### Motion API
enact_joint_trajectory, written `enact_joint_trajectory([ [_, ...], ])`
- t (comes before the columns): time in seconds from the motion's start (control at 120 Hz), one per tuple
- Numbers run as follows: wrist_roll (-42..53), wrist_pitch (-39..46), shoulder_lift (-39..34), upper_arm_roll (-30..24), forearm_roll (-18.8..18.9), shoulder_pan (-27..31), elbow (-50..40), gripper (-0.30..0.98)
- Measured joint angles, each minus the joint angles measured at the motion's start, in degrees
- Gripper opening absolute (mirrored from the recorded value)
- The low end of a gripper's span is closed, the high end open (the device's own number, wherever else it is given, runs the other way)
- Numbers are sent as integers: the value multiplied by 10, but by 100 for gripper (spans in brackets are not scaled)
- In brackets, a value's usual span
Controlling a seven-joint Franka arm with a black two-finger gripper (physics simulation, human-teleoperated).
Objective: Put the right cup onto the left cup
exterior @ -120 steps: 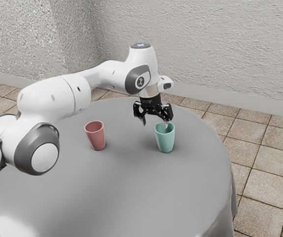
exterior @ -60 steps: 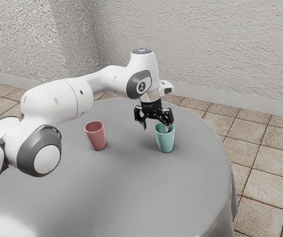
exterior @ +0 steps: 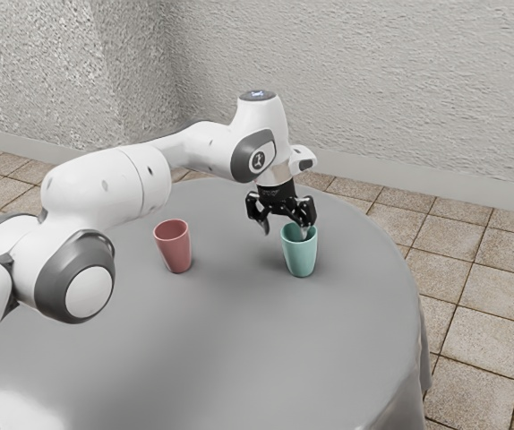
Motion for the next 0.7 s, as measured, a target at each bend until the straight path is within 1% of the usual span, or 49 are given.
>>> enact_joint_trajectory([
  [0.133, 2, 2, 0, 0, 0, 0, -1, 47],
  [0.292, 3, 3, 0, 0, 0, 0, -1, 32],
  [0.7, 6, 5, 0, 0, -2, 0, -2, 9],
])
